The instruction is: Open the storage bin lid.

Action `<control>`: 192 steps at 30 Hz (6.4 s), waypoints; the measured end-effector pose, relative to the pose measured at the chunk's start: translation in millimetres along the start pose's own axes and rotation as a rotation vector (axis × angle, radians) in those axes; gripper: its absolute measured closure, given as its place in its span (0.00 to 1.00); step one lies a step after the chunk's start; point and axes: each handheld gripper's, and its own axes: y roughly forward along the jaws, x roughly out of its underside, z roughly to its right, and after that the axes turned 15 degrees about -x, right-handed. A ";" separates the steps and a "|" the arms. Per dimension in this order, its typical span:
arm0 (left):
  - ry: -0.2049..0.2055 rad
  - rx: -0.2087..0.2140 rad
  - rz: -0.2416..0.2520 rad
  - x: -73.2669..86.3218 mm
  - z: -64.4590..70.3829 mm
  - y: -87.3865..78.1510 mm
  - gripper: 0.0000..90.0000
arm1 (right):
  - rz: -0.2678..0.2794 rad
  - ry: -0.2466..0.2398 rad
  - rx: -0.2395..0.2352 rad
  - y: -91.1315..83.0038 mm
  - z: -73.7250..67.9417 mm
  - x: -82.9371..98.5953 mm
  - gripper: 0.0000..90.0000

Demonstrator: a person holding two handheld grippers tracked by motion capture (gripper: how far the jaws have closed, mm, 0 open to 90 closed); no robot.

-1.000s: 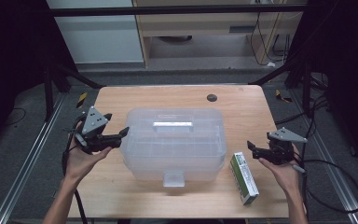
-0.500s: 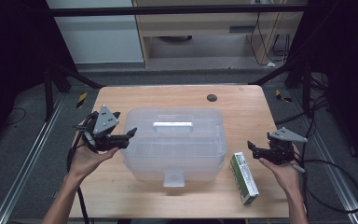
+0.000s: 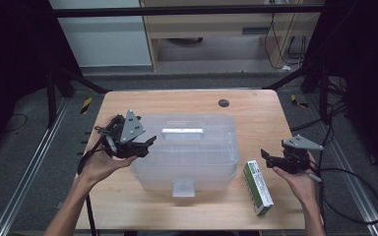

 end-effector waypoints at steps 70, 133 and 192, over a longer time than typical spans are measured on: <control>0.516 0.078 -0.076 -52.0 46.2 43.5 0.59 | -0.042 -0.026 -0.050 8.2 -5.0 2.4 0.21; 0.703 0.059 -0.113 -61.7 56.1 48.0 0.83 | -0.059 -0.042 -0.078 10.2 -10.0 0.9 0.23; 0.677 0.036 -0.117 -76.2 38.0 58.0 0.82 | -0.058 -0.094 -0.266 -2.6 -35.5 -17.0 0.55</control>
